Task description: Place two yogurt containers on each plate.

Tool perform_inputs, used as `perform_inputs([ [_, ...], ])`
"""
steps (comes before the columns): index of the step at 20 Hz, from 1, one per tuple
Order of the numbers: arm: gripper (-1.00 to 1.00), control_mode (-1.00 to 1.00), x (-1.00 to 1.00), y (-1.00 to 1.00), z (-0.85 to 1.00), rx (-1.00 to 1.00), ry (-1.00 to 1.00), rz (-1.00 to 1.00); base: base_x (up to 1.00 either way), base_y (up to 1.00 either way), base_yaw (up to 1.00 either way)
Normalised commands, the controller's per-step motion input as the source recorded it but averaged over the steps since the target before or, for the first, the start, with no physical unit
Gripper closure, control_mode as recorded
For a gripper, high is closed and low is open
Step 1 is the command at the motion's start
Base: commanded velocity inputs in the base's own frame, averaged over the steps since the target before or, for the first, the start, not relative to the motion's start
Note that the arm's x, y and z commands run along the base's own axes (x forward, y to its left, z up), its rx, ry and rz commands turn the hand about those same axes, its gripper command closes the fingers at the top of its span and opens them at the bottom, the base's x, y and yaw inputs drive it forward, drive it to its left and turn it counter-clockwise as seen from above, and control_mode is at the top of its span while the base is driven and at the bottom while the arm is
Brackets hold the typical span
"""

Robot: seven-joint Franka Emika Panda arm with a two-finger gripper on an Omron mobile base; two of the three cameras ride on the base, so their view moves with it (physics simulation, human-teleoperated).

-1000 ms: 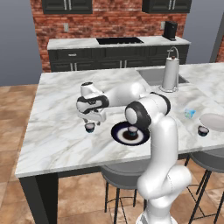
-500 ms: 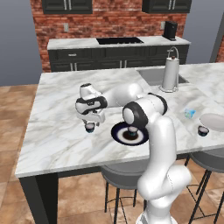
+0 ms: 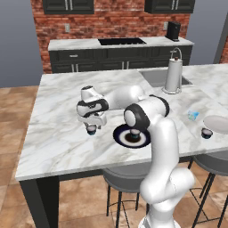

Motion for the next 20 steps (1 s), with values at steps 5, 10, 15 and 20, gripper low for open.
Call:
perform_inputs([
  [5, -1.00, -1.00, 0.00, 0.00, -0.11, 0.00, 0.00, 0.00, 0.00, 0.00, 0.00],
  [10, -1.00, -1.00, 0.00, 0.01, -0.08, 0.00, 0.00, 0.00, 0.00, 0.00, 0.00],
  [15, -1.00, -1.00, 0.00, 0.04, -0.02, 0.00, 0.00, 0.00, 0.00, 0.00, 0.00],
  [20, -1.00, -1.00, 0.00, 0.11, 0.00, 0.00, -0.01, 0.00, 0.00, 0.00, 0.00],
])
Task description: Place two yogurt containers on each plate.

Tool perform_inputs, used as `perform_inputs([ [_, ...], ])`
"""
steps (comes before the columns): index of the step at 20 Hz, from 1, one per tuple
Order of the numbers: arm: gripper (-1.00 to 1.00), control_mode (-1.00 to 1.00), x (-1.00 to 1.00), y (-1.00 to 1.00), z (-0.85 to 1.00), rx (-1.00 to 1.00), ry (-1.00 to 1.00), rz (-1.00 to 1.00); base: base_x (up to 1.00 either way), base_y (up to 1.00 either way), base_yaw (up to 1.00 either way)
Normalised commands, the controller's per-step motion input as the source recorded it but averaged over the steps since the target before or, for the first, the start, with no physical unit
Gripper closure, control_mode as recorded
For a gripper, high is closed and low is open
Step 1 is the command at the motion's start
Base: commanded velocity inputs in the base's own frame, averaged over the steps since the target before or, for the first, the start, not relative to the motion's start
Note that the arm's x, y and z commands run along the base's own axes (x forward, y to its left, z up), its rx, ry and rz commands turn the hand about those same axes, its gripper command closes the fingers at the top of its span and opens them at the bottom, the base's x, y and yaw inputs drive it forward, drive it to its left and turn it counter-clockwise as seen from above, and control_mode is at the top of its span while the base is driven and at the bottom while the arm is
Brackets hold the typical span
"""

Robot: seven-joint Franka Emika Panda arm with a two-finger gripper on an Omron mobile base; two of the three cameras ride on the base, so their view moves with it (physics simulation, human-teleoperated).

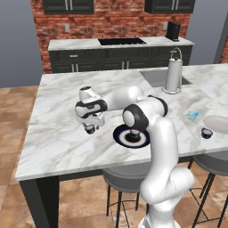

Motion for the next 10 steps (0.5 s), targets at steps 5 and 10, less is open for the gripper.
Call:
perform_inputs([
  [5, -1.00, -1.00, 0.00, 0.14, 0.00, 0.00, 0.00, 0.00, 0.00, 0.00, 0.00],
  [10, -1.00, -1.00, 0.00, 0.09, -0.02, 0.00, 0.00, 0.00, 0.00, 0.00, 0.00],
])
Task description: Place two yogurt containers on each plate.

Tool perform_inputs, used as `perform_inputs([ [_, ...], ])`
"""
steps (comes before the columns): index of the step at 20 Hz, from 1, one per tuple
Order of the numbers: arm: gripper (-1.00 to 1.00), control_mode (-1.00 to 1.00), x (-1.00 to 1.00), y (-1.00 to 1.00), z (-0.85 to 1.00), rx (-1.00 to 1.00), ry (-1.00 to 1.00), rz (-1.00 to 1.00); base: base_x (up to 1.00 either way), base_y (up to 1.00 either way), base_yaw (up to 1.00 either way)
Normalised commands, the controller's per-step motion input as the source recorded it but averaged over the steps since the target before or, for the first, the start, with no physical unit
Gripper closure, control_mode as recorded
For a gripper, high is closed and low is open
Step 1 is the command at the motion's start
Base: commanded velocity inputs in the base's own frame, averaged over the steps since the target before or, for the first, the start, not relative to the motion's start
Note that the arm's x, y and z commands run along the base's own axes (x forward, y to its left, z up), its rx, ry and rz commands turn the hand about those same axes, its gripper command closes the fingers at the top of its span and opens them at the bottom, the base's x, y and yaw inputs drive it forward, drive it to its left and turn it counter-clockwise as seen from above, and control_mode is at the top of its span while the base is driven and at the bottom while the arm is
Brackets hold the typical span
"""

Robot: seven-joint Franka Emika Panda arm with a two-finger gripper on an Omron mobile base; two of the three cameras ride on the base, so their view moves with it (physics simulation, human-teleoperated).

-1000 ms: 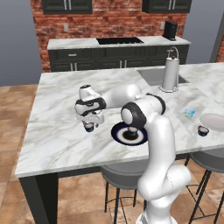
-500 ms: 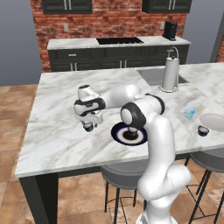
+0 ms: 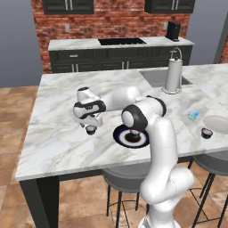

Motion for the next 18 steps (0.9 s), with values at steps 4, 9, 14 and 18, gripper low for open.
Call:
perform_inputs([
  [4, -1.00, -1.00, 0.00, 0.00, -0.07, 0.00, 0.00, 0.00, 0.00, 0.00, 0.00],
  [9, -1.00, -1.00, 0.00, -0.01, -0.08, 0.04, 0.00, 0.00, 0.00, 0.00, 0.00],
  [14, -1.00, -1.00, 0.00, -0.02, -0.07, 0.05, 0.00, 0.00, 0.00, 0.00, 0.00],
  [18, -1.00, -1.00, 0.00, 0.00, -0.10, 0.02, 0.00, 0.00, 0.00, 0.00, 0.00],
])
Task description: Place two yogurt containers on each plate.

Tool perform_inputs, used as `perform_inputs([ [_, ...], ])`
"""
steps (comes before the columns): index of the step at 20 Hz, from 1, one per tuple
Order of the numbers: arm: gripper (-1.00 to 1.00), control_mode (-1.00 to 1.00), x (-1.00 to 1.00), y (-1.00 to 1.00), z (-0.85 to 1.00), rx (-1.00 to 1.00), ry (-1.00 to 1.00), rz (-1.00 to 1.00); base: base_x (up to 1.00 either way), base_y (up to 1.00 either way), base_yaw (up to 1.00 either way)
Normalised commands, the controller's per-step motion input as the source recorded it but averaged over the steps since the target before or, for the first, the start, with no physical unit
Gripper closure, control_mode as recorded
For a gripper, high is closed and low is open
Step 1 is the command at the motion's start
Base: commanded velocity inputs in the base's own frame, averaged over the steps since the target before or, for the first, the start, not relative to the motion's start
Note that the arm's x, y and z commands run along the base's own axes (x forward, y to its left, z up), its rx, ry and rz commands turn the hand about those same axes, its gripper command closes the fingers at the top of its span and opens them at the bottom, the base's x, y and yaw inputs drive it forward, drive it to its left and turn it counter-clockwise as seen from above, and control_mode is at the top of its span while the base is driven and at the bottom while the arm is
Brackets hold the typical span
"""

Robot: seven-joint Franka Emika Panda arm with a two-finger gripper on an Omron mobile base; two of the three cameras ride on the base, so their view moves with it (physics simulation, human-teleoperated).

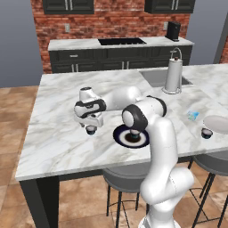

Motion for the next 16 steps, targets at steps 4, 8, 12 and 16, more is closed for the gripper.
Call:
perform_inputs([
  [4, -1.00, -1.00, 0.00, 0.00, -0.17, 0.00, 0.00, 0.00, 0.00, 0.00, 0.00],
  [8, -1.00, -1.00, 0.00, 0.00, -0.23, 0.00, 0.00, 0.00, 0.00, 0.00, 0.00],
  [12, -1.00, -1.00, 0.00, 0.00, -0.25, 0.00, 0.00, 0.00, 0.00, 0.00, 0.00],
  [16, -1.00, -1.00, 0.00, 0.00, -0.27, 0.00, 0.00, 0.00, 0.00, 0.00, 0.00],
])
